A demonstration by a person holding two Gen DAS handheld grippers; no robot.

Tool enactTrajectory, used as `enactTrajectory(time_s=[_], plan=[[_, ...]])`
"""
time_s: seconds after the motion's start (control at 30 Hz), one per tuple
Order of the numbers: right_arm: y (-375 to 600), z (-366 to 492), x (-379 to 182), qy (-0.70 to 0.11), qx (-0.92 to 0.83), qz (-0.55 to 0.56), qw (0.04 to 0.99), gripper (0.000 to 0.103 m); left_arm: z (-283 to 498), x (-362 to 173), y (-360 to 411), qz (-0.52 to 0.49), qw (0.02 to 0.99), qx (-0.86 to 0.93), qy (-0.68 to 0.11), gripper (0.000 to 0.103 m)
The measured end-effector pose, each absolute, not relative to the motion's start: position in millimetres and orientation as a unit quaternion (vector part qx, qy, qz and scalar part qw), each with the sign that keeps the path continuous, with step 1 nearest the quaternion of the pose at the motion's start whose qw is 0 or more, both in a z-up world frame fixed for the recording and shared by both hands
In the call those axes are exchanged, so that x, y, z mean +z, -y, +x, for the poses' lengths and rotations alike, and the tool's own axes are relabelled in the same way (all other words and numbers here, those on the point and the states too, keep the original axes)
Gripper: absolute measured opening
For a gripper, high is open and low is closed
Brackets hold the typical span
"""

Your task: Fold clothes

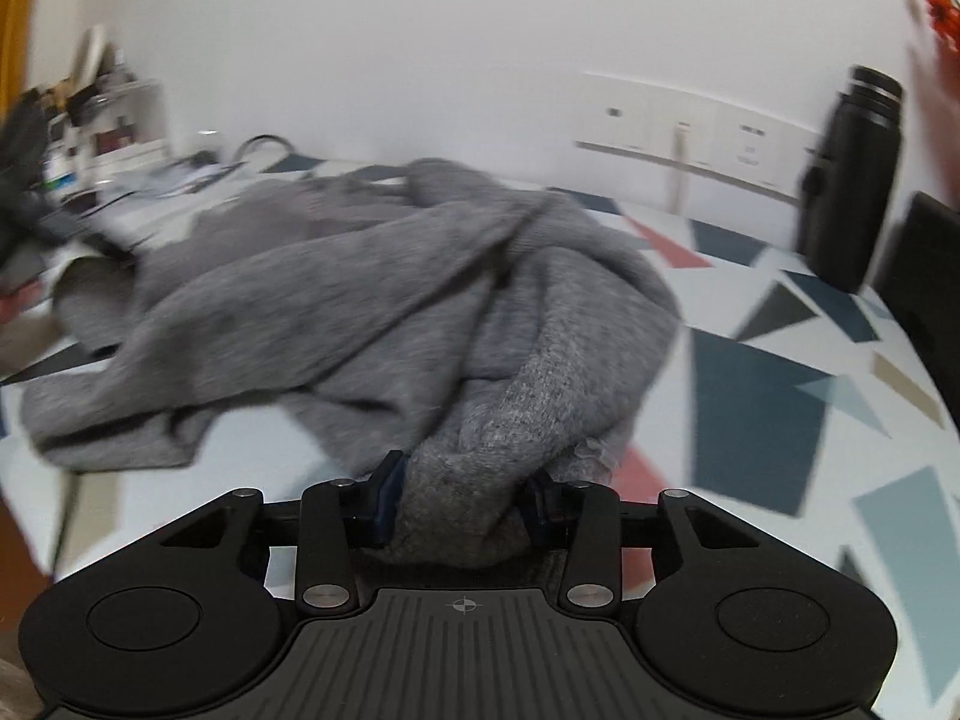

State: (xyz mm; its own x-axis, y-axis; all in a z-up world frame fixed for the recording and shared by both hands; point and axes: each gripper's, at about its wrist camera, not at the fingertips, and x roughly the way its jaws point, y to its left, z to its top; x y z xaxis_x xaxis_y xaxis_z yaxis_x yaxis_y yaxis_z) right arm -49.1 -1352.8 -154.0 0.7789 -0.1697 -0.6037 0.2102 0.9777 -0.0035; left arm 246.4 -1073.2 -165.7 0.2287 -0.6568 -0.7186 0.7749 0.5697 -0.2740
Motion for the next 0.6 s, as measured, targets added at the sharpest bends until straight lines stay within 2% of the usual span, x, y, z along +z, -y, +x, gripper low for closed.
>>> enactTrajectory(time_s=[0.1, 0.2, 0.43, 0.47, 0.5, 0.6], plan=[[1330, -42, -154, -0.310, -0.088, 0.026, 0.946, 0.038, 265, -167, 1100, 0.035, 0.759, -0.482, -0.436, 0.084], [1311, -31, -155, -0.305, -0.077, 0.023, 0.949, 0.038, 281, -171, 1126, -0.014, 0.732, -0.503, -0.460, 0.078], [1274, 2, -154, -0.303, -0.048, 0.012, 0.952, 0.038, 271, -159, 1156, -0.007, 0.722, -0.542, -0.429, 0.078], [1269, 5, -155, -0.303, -0.044, 0.011, 0.952, 0.040, 270, -156, 1156, -0.004, 0.722, -0.546, -0.425, 0.078], [1266, 8, -155, -0.304, -0.038, 0.010, 0.952, 0.047, 269, -154, 1153, 0.003, 0.726, -0.545, -0.419, 0.078], [1255, 14, -157, -0.307, -0.028, -0.003, 0.951, 0.057, 269, -146, 1140, 0.023, 0.743, -0.535, -0.402, 0.083]])
